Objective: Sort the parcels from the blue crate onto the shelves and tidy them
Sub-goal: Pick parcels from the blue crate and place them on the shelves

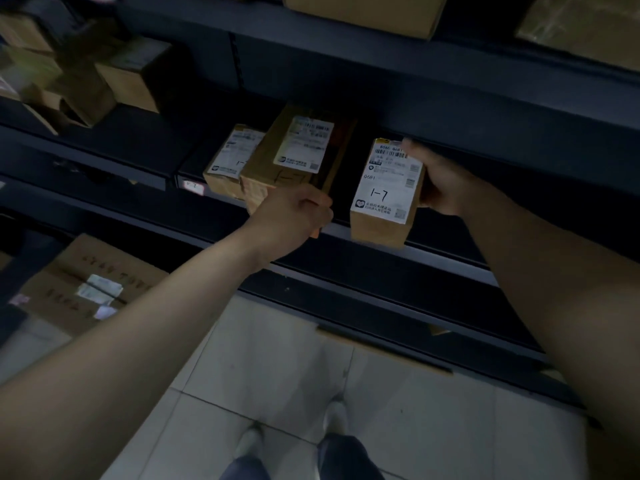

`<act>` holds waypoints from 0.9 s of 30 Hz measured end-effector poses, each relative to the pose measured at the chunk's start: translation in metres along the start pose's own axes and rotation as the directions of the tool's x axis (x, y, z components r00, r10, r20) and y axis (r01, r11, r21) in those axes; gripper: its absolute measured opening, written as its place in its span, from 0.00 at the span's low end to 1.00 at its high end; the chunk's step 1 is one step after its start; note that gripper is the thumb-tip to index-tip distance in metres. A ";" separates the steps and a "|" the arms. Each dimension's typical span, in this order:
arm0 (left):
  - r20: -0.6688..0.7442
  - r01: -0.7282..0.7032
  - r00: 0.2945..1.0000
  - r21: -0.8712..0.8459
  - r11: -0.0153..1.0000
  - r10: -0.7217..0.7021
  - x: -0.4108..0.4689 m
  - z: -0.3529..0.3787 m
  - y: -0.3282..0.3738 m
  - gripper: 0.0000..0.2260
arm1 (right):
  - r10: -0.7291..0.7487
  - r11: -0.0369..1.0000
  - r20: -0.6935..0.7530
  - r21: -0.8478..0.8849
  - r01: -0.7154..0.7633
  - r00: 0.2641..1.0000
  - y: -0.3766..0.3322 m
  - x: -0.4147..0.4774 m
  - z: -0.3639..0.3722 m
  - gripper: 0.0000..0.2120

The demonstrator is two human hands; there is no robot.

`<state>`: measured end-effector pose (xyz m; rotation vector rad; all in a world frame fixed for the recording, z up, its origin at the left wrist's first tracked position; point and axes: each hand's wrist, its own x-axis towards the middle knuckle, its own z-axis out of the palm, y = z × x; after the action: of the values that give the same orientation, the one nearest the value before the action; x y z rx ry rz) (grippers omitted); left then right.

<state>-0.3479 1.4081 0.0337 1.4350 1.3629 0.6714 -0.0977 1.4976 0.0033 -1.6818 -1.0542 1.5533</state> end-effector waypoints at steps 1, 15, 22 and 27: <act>-0.010 -0.015 1.000 0.013 1.000 0.015 0.003 0.004 0.002 0.08 | 0.003 1.000 0.010 0.001 -0.003 1.000 0.001 0.007 -0.002 0.24; 0.024 -0.324 0.935 0.454 0.830 0.353 0.020 0.034 0.004 0.11 | 0.051 0.998 0.019 -0.024 -0.050 0.999 0.027 0.067 -0.024 0.19; 0.318 -0.472 0.818 0.847 0.244 0.478 0.027 0.034 0.007 0.18 | 0.042 0.999 0.031 0.020 -0.043 0.999 0.026 0.083 -0.026 0.19; 0.377 -0.499 0.825 0.836 0.229 0.422 0.029 0.038 0.009 0.19 | 0.034 0.999 0.020 -0.008 -0.034 0.999 0.023 0.088 -0.024 0.18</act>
<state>-0.3040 1.4264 0.0223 2.8634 1.2560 0.1123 -0.0711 1.5645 -0.0575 -1.7006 -1.0479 1.5921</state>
